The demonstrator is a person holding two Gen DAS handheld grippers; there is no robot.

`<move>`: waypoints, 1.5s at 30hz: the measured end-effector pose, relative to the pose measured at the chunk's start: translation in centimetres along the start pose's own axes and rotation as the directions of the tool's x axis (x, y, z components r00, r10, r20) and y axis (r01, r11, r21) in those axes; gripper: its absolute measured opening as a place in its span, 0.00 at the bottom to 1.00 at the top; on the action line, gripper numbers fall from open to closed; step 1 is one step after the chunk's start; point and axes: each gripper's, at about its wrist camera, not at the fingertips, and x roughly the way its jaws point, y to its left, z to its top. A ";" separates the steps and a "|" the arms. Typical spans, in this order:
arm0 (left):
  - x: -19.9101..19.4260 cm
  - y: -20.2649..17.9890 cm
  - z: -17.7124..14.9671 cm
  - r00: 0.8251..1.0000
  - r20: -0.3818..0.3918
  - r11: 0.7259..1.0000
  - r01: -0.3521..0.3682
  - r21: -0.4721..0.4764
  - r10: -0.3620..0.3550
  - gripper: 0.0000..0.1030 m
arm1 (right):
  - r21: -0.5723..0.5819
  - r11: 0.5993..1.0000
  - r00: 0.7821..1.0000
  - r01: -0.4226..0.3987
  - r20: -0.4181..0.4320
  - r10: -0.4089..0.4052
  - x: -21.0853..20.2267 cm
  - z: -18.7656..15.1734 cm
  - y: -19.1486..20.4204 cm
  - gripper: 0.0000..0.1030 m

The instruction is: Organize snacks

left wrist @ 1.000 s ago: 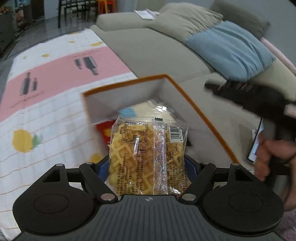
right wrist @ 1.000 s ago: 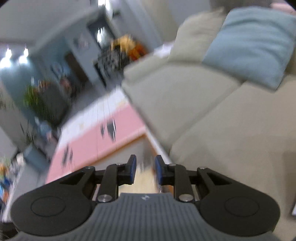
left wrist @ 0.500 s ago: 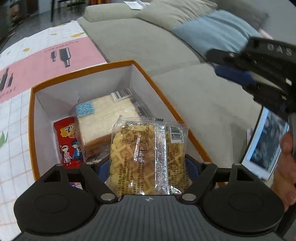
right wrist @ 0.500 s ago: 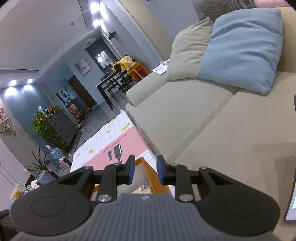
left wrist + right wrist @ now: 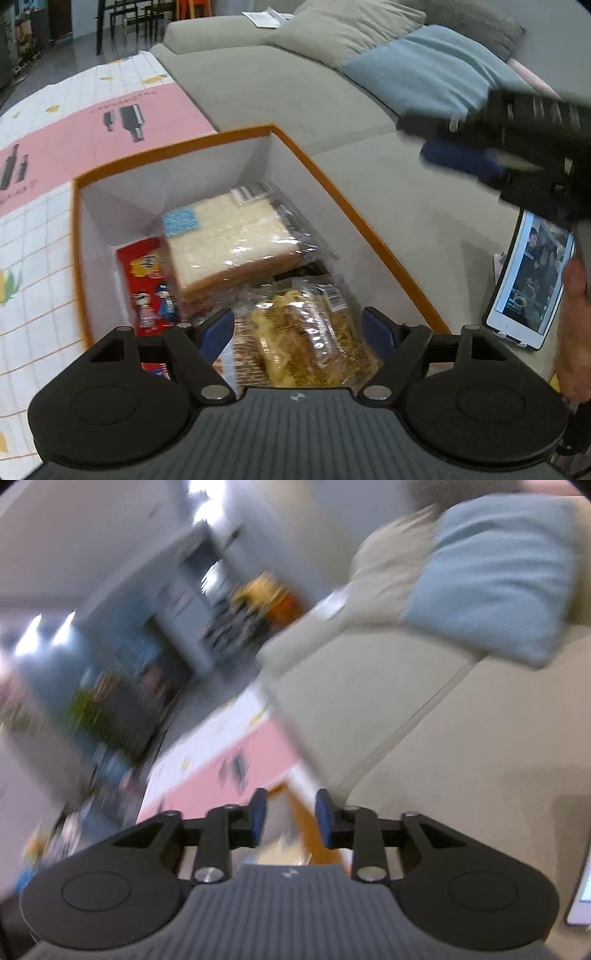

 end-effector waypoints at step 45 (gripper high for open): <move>-4.6 8.9 -3.9 0.957 -0.066 0.944 -0.290 -0.157 0.284 0.32 | -0.392 0.909 0.950 0.143 -0.203 -0.237 7.6 -6.5 4.3 0.13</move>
